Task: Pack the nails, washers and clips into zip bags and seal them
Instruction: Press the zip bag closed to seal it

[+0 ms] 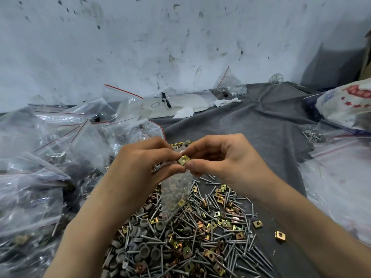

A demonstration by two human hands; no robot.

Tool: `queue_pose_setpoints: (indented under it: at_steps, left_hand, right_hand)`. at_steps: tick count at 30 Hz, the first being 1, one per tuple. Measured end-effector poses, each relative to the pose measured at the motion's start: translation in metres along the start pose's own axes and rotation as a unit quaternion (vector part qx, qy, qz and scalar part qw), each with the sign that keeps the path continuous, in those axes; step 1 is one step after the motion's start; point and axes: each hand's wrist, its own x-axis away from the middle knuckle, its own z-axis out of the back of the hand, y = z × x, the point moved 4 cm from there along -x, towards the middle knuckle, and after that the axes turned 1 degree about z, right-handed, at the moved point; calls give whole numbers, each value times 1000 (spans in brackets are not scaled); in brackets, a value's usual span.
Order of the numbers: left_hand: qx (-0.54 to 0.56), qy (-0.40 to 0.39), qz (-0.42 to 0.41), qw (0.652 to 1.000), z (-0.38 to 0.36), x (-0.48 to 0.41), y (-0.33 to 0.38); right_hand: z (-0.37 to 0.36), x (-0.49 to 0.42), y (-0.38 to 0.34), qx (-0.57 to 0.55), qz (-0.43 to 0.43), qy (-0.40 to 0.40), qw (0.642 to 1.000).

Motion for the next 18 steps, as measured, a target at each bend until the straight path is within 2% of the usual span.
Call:
queue_pose_setpoints:
  at_steps: [4, 10, 18]
  left_hand:
    - [-1, 6, -8, 1000, 1, -1, 1]
    - [-11, 28, -29, 999, 2, -1, 7]
    - [43, 12, -38, 998, 5, 0, 5]
  right_hand:
    - [0, 1, -2, 38, 7, 0, 999]
    - [2, 2, 0, -5, -43, -40, 998]
    - [1, 5, 3, -79, -67, -70, 992]
